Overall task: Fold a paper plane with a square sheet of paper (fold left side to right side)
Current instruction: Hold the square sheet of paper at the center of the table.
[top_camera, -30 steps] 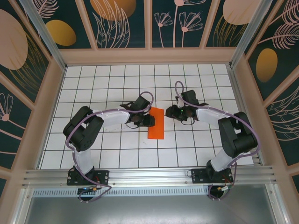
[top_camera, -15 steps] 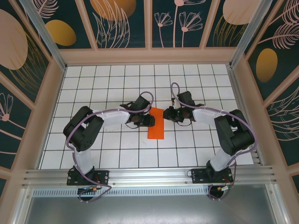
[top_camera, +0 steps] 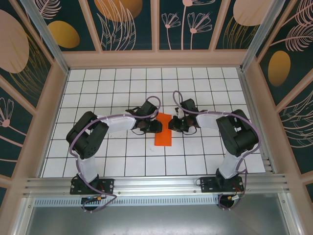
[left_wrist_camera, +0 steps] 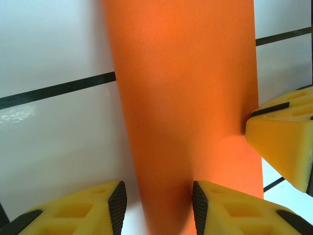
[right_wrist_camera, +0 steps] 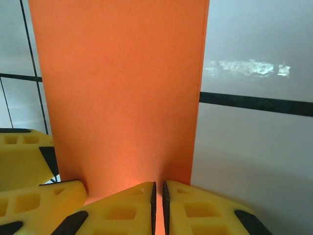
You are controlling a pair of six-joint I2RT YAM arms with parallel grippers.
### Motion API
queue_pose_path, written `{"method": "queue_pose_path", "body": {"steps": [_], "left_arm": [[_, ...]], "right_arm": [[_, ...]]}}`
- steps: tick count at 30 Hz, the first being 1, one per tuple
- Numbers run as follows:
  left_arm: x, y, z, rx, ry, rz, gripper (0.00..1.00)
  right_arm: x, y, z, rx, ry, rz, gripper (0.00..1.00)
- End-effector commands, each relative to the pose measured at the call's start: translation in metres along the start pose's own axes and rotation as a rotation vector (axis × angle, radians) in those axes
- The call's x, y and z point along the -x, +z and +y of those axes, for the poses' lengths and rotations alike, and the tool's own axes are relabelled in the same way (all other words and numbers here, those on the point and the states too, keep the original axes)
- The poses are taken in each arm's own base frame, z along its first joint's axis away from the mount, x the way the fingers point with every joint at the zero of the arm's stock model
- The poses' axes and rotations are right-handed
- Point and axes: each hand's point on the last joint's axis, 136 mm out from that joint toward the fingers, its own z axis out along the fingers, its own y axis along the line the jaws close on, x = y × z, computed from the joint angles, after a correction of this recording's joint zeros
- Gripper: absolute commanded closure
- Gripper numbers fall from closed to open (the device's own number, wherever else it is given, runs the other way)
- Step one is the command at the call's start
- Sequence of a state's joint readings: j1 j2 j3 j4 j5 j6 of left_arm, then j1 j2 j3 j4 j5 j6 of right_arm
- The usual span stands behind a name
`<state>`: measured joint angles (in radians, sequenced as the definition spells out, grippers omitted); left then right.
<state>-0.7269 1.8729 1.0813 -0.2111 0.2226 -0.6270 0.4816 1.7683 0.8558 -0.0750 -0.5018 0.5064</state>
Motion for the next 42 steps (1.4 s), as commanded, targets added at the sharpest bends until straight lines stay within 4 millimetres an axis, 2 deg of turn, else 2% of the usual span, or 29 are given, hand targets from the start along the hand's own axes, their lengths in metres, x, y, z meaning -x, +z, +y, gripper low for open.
{"method": "queue_pose_path", "body": {"steps": [1, 9, 13, 18, 22, 24, 27, 29, 32, 36, 37, 42], "left_arm": [[-0.016, 0.012, 0.010, 0.046, 0.023, 0.053, 0.56], [-0.015, 0.011, 0.011, 0.049, 0.023, 0.046, 0.56], [-0.008, 0.003, 0.009, 0.053, 0.027, 0.014, 0.53], [0.005, -0.022, 0.000, 0.052, 0.032, -0.053, 0.45], [0.019, -0.049, -0.012, 0.031, 0.031, -0.123, 0.39], [0.028, -0.065, -0.020, 0.012, 0.034, -0.164, 0.39], [0.032, -0.076, -0.038, -0.071, 0.048, -0.176, 0.45], [0.029, -0.076, -0.055, -0.167, 0.047, -0.155, 0.51], [0.024, -0.069, -0.069, -0.262, 0.027, -0.126, 0.55], [0.020, -0.058, -0.072, -0.299, 0.009, -0.092, 0.58], [0.015, -0.047, -0.068, -0.294, 0.003, -0.066, 0.58], [0.005, -0.029, -0.057, -0.272, -0.013, -0.026, 0.61]], "right_arm": [[-0.007, 0.006, -0.007, -0.043, 0.008, 0.039, 0.84], [-0.014, 0.009, -0.020, -0.093, 0.018, 0.064, 0.84], [-0.016, 0.009, -0.024, -0.112, 0.018, 0.070, 0.84], [-0.020, 0.010, -0.029, -0.133, 0.019, 0.085, 0.84], [-0.021, 0.011, -0.031, -0.135, 0.020, 0.088, 0.84], [-0.020, 0.011, -0.030, -0.132, 0.019, 0.087, 0.84], [-0.021, 0.012, -0.030, -0.130, 0.018, 0.088, 0.84], [-0.020, 0.011, -0.029, -0.129, 0.017, 0.087, 0.84], [-0.019, 0.011, -0.029, -0.127, 0.017, 0.085, 0.84], [-0.019, 0.012, -0.029, -0.125, 0.018, 0.087, 0.84], [-0.019, 0.012, -0.028, -0.124, 0.016, 0.087, 0.84], [-0.020, 0.013, -0.029, -0.125, 0.017, 0.087, 0.84]]}}
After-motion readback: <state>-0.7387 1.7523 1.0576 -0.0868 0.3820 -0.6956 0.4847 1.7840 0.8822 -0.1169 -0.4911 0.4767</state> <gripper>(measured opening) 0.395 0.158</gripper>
